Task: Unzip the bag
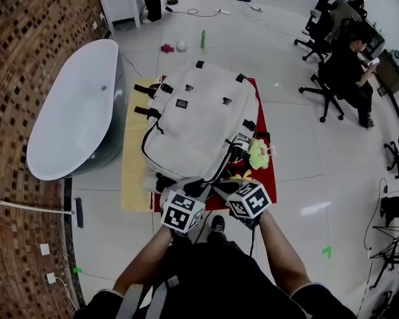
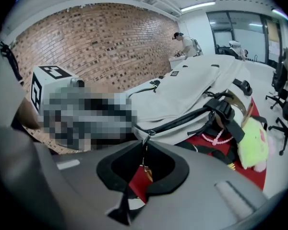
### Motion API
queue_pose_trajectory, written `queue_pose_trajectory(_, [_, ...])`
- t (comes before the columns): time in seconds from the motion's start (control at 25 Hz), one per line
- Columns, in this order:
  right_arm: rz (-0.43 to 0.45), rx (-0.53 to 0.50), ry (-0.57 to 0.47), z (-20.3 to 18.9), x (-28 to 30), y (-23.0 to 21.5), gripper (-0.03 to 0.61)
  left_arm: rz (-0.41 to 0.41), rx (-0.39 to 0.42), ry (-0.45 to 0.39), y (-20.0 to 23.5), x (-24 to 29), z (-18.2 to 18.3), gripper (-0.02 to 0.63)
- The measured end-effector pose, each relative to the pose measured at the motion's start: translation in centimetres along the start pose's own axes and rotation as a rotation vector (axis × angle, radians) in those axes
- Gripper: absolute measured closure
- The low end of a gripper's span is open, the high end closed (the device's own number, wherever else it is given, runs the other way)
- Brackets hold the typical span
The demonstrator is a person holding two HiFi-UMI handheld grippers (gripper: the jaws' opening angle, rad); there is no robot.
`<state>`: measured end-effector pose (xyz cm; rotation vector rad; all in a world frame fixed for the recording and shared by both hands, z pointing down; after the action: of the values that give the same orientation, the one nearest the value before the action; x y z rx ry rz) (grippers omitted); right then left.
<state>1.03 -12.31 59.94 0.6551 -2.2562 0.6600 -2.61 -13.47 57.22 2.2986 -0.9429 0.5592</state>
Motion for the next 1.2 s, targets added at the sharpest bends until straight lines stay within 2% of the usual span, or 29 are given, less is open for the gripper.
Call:
queue_pose_trajectory(0.16, [0.023, -0.010, -0.023, 0.0, 0.1, 0.1, 0.540, 0.006, -0.029, 0.009, -0.5, -0.4, -0.3, 0.529])
queue_pose_trajectory(0.44, [0.007, -0.110, -0.032, -0.7, 0.3, -0.7, 0.538, 0.038, -0.117, 0.034, -1.5, 0.6, -1.3, 0.535])
queue_pose_trajectory(0.52, [0.029, -0.149, -0.020, -1.0, 0.0, -0.7, 0.487, 0.062, -0.135, 0.038, -1.6, 1.1, -1.5, 0.535])
queue_pose_trajectory(0.6, [0.043, -0.166, -0.023, -1.2, -0.5, -1.0, 0.475, 0.091, -0.155, 0.039, -1.6, 1.5, -1.6, 0.535])
queue_pose_trajectory(0.76, [0.048, -0.167, -0.041, -1.4, -2.0, -2.4, 0.474, 0.159, -0.188, 0.053, -1.5, 2.6, -2.1, 0.534])
queue_pose_trajectory(0.92, [0.050, -0.179, -0.059, -1.4, -3.1, -3.6, 0.486, 0.252, -0.222, 0.064, -1.2, 4.1, -2.7, 0.474])
queue_pose_trajectory(1.2, [0.051, -0.247, -0.086, -0.5, -4.0, -5.2, 0.516, 0.447, -0.268, 0.046, 0.4, 6.2, -3.4, 0.485])
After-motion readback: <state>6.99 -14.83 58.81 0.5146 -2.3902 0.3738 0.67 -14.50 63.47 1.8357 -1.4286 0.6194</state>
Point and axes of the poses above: the fingertips, and each gripper's own axes: x forward along the fingers, y to its left, z out of its top, the point moved 1 cm from there along -x, backward along the fingers, and after that the axes turned 5 degrees about -x, right-handed, at the moved point
